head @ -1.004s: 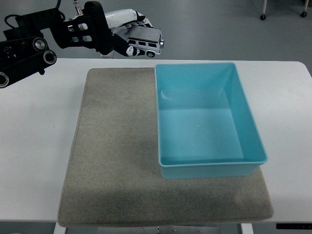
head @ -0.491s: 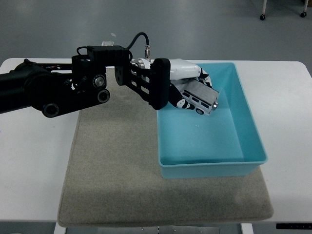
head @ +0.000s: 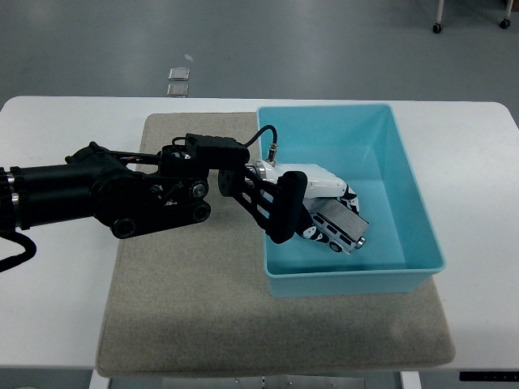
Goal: Left hand put the white car in the blue box
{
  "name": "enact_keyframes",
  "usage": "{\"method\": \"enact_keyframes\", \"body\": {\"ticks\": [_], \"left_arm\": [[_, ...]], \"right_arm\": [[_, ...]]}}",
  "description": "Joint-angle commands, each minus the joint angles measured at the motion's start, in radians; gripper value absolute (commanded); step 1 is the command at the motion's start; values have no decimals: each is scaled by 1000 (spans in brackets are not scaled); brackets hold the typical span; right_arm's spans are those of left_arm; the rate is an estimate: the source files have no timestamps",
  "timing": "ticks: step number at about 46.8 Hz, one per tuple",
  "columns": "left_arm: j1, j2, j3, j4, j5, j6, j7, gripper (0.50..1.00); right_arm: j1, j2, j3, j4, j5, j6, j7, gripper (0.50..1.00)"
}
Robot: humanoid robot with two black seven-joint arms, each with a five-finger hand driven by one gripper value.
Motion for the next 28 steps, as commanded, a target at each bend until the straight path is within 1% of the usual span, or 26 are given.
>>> {"method": "enact_keyframes", "body": {"ticks": [1,9,10,12,14,15,16,20,21,23,24,27,28], "left_arm": [[1,-3,1,-1,0,-2,-3,500],[1,-4,-1,-2,0,5,-3,500],[3,-4,-1,-2,0,6,-3,529],[3,-4,-1,-5,0,8,-3,610],[4,-4,-2,-7,-1,11,-3,709],[4,-4,-2,-8,-1,11,-3,741],[4,-4,-2,-10,-3,11,-3,754],[6,-3,-2,-11,-3,11,-3,776],[7,-3,-2,-11,-4,11,-3,795],[9,-1,-4,-13,-12,11,-3,865],[9,-1,-4,-13,-17,11,-3,883],[9,5,-5,-16,-18,11,-4,889],[9,6,-5,-18,-18,11,-4,906]], "right_arm": [[1,0,0,0,0,0,0,936],[-1,0,0,0,0,0,0,936],[-1,0,0,0,0,0,0,936],[-1,0,0,0,0,0,0,936],[1,0,0,0,0,0,0,936],[1,0,0,0,0,0,0,936],[1,0,0,0,0,0,0,936],[-1,0,0,0,0,0,0,936],[1,0,0,0,0,0,0,936],[1,0,0,0,0,0,0,936],[-1,0,0,0,0,0,0,936],[1,0,0,0,0,0,0,936],[1,0,0,0,0,0,0,936]]}}
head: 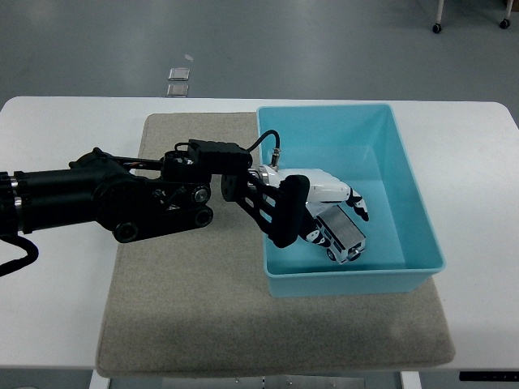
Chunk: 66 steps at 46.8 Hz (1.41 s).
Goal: Left hand put the white car in the blue box
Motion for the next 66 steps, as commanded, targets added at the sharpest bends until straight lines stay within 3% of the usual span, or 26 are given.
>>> {"method": "enact_keyframes", "body": {"ticks": [1,8,14,22,29,38,48,66], "left_arm": [[1,7,-4,-3,-5,0,0,934],[-2,34,-41,-15,-10,1,-6,966],[2,83,-206,-15,-66,1,-6,994],[61,160,-481,-8,-341,4,-5,994],[127,214,-622,9,-586,7,0,994],[199,292,-684,37,-890,70,0,996],[245,304,-708,150,-1171,86,0,994],[381,306,-819,204,-1211,86,-3,996]], "right_arm": [[-1,0,0,0,0,0,0,936],[-1,0,0,0,0,0,0,936],[-1,0,0,0,0,0,0,936],[1,0,0,0,0,0,0,936],[-1,0,0,0,-2,0,0,936],[1,0,0,0,0,0,0,936],[-1,0,0,0,0,0,0,936],[1,0,0,0,0,0,0,936]]}}
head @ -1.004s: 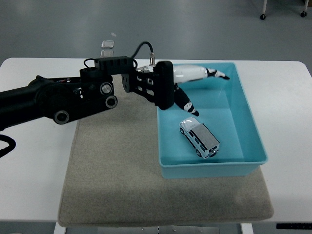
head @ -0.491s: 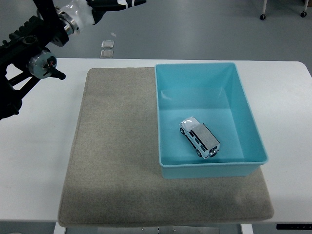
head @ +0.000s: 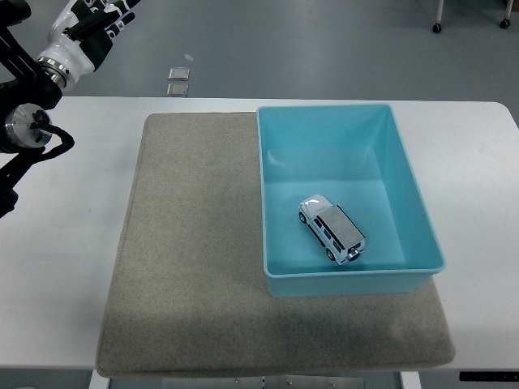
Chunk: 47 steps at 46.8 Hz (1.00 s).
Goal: Left hand put the white car in the blue box
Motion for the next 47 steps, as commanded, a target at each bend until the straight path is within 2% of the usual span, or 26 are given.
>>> {"method": "enact_keyframes", "body": {"ticks": [1,12,37,47], "left_arm": [[19,-4,-3,2,0,3,-3,996],[77,-22,-84,31,-26,29,-3,999],[94,-33,-101,31,-63,31,-3,1000],[131,-34,-101,23,-63,28,-3,1000]], "right_arm": [[-1,0,0,0,0,0,0,936],[-1,0,0,0,0,0,0,936],[0,0,2,2,-1,9,0,936],[0,0,2,14,-6,11,-5,936]]}}
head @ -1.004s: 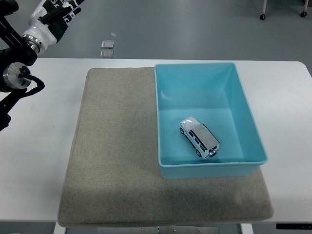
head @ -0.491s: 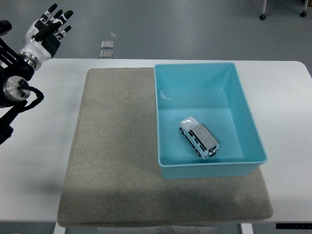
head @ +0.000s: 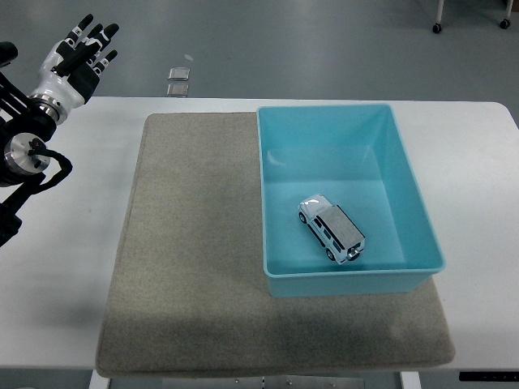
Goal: Left hand put the white car in the blue box
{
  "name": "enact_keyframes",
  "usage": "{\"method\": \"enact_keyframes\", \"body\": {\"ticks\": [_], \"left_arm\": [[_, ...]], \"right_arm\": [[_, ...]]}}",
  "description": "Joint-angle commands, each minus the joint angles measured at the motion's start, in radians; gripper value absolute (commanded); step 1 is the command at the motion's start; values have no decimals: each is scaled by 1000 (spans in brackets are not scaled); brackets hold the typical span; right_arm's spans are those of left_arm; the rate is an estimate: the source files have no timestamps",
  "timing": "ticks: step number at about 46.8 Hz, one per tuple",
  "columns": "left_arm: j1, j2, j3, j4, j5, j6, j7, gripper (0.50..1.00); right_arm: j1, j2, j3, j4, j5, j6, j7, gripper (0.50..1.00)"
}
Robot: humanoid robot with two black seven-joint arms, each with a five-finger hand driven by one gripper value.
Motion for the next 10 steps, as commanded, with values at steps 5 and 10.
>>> {"method": "enact_keyframes", "body": {"ticks": [5,10], "left_arm": [[7,-2,0,-2,2,-5,-1,1000],[7,-2,1,-5,0,-8,0,1000]], "right_arm": [[2,0,0,-12,0,-13,-1,936],[1,0,-3,-15,0,-13,-3,936]]}}
